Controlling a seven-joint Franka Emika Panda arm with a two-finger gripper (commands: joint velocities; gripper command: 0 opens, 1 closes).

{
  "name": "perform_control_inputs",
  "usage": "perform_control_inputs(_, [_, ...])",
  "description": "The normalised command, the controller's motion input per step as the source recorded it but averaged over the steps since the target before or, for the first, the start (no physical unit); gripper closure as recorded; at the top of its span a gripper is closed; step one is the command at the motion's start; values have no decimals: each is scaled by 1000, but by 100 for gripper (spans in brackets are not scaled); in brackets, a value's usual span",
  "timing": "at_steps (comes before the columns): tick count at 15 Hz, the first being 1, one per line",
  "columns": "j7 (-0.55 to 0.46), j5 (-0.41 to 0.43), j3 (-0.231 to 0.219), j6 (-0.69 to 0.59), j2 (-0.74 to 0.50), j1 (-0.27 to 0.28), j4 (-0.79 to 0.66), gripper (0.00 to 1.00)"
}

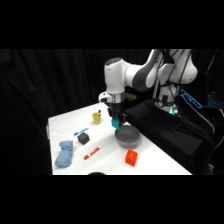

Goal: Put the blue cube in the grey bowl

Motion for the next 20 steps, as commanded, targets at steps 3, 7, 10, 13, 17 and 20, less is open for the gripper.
perform_control_inputs(3, [96, 32, 29, 115, -339, 109, -367, 74])
perform_control_inputs(7, [22, 116, 30, 301, -121, 85, -283, 74])
perform_control_inputs(10, [10, 106, 17, 359, 65, 52, -146, 74])
perform_control_inputs(13, [-15, 115, 10, 308, 154, 24, -25, 60])
perform_control_inputs(17, [-41, 133, 30, 190, 134, -5, 46, 16])
perform_control_inputs(20, [-64, 113, 48, 9, -13, -22, 61, 0])
